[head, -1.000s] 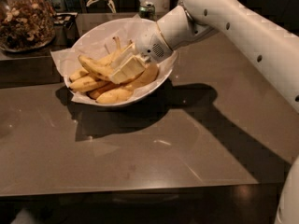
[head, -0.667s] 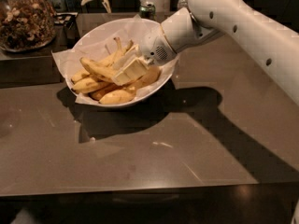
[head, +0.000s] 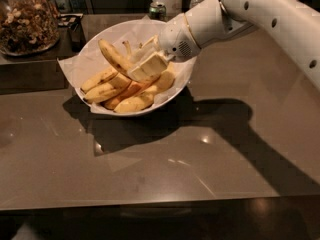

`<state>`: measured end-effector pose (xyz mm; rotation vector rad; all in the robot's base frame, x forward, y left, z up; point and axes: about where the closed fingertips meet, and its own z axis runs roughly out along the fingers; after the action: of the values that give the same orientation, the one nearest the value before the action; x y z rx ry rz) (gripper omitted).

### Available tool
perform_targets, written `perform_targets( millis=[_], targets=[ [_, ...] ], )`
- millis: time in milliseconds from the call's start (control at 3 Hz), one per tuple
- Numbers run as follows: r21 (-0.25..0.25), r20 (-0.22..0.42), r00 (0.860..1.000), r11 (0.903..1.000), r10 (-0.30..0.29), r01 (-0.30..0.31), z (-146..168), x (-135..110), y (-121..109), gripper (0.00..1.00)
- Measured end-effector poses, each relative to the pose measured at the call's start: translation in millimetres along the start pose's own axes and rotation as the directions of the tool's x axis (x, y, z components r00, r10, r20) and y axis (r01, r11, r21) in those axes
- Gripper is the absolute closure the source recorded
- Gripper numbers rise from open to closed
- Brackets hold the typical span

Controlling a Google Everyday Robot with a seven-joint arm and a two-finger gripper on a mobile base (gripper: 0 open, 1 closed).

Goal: Pick banana from white bowl

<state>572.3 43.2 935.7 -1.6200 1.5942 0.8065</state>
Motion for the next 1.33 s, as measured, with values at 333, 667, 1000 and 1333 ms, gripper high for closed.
perform_targets(
  millis=[333,667,1000,1333],
  targets=[
    [-0.015,0.063,0.995,0.9971,-0.073,0.074,-12.9,-19.5,-4.3,1.00],
    [-0.039,0.097,0.990,0.9933,-0.104,0.109,-25.6,-28.0,0.7,1.00],
    [-0.049,0.131,0.989,0.9960,-0.068,0.075,-43.6,-22.1,17.8,1.00],
    [-0.045,0.186,0.981,0.9972,-0.051,0.060,-66.3,-16.1,45.9,1.00]
  ],
)
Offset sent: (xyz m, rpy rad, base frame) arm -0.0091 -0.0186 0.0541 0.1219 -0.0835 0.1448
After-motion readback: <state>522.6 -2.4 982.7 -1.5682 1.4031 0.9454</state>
